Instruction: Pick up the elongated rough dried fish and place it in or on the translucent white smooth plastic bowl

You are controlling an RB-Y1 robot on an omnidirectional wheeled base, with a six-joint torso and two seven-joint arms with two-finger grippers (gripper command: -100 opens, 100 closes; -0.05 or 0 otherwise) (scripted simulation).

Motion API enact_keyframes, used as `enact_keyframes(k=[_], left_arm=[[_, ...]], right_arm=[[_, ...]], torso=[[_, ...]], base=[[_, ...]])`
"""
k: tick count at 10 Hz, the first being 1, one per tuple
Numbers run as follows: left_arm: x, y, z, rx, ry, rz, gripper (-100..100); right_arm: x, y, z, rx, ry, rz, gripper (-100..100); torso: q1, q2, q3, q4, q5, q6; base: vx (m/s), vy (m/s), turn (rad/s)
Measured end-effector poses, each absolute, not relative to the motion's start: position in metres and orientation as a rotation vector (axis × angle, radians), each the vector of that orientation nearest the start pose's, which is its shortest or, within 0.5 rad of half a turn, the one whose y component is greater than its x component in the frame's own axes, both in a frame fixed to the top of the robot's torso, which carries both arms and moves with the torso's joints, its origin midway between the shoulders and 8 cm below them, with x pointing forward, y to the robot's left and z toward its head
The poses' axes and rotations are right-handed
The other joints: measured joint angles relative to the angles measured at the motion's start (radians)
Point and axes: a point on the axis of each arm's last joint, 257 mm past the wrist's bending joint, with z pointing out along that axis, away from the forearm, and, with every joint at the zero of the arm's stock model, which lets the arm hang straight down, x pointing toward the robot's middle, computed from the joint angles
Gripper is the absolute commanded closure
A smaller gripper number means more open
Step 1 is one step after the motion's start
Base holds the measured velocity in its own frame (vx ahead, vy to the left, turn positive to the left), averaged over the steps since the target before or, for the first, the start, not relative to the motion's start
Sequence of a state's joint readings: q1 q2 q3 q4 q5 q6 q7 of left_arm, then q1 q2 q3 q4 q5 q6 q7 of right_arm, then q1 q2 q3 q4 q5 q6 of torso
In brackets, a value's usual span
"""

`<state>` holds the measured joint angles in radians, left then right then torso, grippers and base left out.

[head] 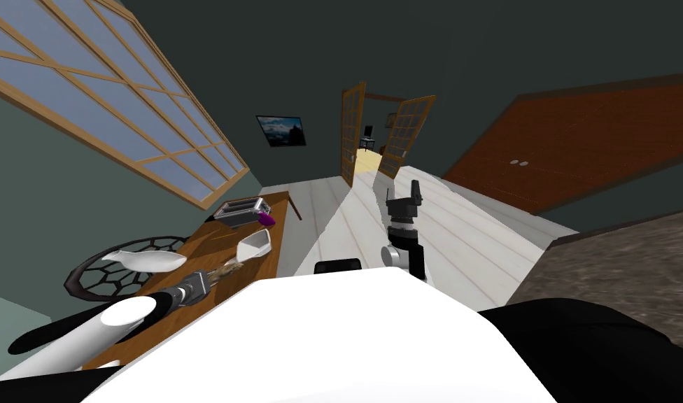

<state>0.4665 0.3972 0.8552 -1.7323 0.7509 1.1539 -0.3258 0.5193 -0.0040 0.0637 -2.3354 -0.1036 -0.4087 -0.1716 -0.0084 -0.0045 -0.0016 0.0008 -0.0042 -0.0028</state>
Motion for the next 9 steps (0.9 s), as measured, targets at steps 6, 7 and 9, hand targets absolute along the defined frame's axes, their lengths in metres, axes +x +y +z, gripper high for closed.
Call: enact_keyframes(k=[6, 7, 9], left_arm=[[0.176, 0.616, -0.322, -2.261, 1.299, -0.376, 100], [0.176, 0.613, -0.321, -2.268, 1.307, -0.378, 100], [0.176, 0.606, -0.321, -2.287, 1.328, -0.38, 100]], right_arm=[[0.348, -0.271, 0.024, 0.839, 0.537, 1.573, 0], [0.348, -0.271, 0.024, 0.839, 0.537, 1.573, 0], [0.348, -0.271, 0.024, 0.839, 0.537, 1.573, 0]], torso=[[0.004, -0.007, -0.004, -0.002, 0.0, 0.002], [0.005, -0.007, -0.005, -0.002, 0.001, 0.002], [0.006, -0.009, -0.005, -0.003, 0.001, 0.002]], base=[[0.123, -0.019, 0.062], [0.139, 0.005, 0.067], [0.157, 0.023, 0.063]])
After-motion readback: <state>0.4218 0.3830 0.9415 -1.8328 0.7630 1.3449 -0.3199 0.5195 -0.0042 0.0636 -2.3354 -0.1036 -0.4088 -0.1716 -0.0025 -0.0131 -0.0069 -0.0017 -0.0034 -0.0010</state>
